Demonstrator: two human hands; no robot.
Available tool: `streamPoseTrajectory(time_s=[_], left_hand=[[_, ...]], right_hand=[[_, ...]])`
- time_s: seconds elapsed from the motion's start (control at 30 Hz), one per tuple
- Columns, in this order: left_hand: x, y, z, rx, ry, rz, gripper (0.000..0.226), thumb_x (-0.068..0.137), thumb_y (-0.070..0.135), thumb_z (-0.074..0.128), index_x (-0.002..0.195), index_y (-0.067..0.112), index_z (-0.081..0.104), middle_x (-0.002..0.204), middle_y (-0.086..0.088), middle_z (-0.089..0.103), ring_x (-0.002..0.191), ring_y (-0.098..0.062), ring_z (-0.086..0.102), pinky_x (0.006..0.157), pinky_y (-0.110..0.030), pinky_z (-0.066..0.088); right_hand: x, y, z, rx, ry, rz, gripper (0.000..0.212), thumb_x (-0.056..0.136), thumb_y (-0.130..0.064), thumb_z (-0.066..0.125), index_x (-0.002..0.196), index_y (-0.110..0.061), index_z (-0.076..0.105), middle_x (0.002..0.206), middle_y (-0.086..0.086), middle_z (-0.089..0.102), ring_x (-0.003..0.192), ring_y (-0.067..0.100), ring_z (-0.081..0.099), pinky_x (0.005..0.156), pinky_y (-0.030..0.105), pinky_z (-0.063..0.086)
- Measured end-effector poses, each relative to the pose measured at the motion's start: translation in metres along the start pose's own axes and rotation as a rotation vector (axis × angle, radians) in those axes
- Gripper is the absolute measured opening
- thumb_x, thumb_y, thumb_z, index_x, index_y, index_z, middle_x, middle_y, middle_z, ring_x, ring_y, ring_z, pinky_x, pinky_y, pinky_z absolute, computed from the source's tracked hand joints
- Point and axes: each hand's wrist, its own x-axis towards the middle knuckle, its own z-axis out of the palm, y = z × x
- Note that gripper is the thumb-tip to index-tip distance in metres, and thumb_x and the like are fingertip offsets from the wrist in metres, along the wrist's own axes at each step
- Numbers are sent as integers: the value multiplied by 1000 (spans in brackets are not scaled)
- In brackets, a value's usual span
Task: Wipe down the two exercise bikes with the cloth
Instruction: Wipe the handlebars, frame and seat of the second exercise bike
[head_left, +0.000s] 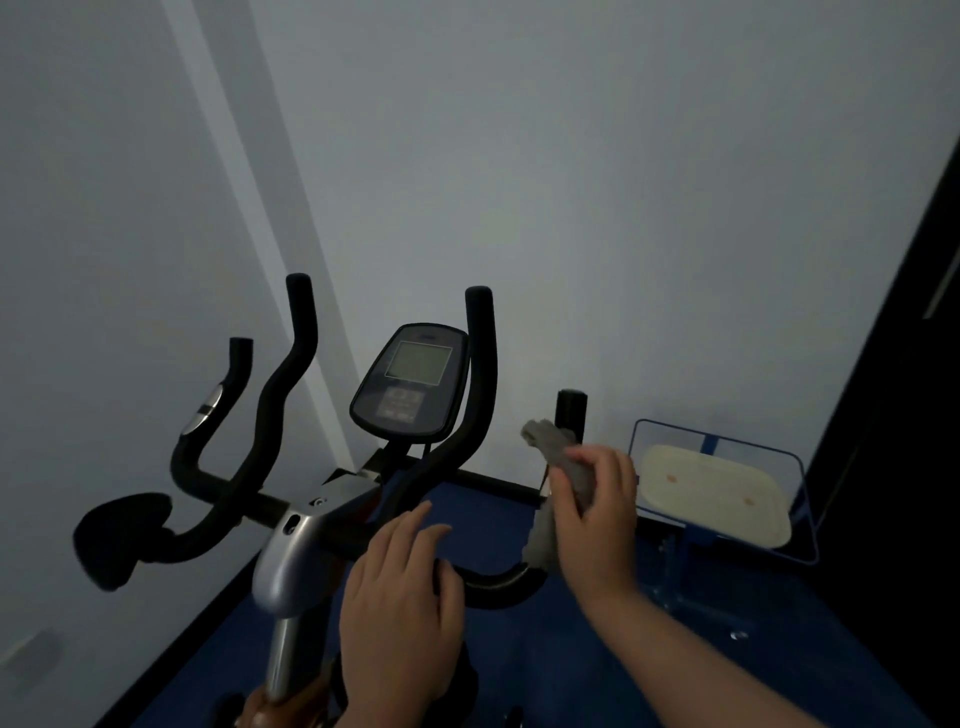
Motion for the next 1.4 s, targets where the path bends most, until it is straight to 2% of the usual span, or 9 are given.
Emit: streamPoseTrajectory(time_s=[0.13,0.4,0.53,0.73,0.97,1.03,1.2,1.3,1.4], left_hand=[[0,-2,-1,-4,-6,9,34,79,30,42,100,24,69,124,6,63,111,-14,60,84,-30,46],[2,-1,2,-55,3,10,33,77,29,43,95,23,70,123,7,64,109,-16,63,77,-30,49],[5,-1,2,-43,-16,-5,33,76,29,43,93,24,70,122,7,65,107,-16,63,77,-26,43],[4,-2,5,-53,-12,-23,33,77,29,43,96,25,69,125,8,63,109,-13,60,77,-27,44],[3,-3,7,-44,-22,-21,32,76,30,43,94,26,69,125,10,62,110,-12,57,76,-26,40],[4,-2,6,-51,-21,-27,32,76,31,44,93,26,69,124,9,63,109,-13,58,75,-25,40],[3,-1,3,-22,-18,-22,30,76,31,43,92,25,69,122,8,64,108,-14,59,75,-28,43],[4,0,3,-18,-36,-39,30,76,32,43,91,26,68,122,7,64,108,-15,60,76,-31,46],[3,-2,3,-21,-31,-32,30,77,32,43,90,26,69,122,7,64,109,-15,60,76,-31,46]], right_hand=[[-8,-1,6,-2,37,-62,12,85,-7,69,95,-13,64,104,-8,45,100,13,51,94,13,37],[8,-15,26,90,232,111,20,84,-4,70,94,-16,60,107,-4,47,102,18,51,94,28,42],[-13,-10,29,31,232,87,15,84,-1,69,92,-12,62,108,-2,47,103,20,49,95,8,31],[44,-25,24,236,450,311,14,90,-7,63,103,-9,58,112,6,48,103,22,53,95,33,44],[-26,-10,23,217,184,272,36,101,-32,32,127,-27,57,139,-18,46,132,2,39,109,27,33],[-16,-10,23,199,139,211,37,101,-29,35,132,-28,54,137,-25,43,133,3,39,108,25,32],[30,-11,19,13,-27,-49,42,92,-6,61,133,-12,56,136,-9,42,126,9,39,109,24,32],[8,1,9,-91,-64,-102,31,92,-22,61,122,-16,64,120,-8,49,113,7,40,96,30,42],[-21,12,-5,-223,-238,-354,29,90,-35,57,112,-19,68,111,-8,53,109,12,45,95,35,43]])
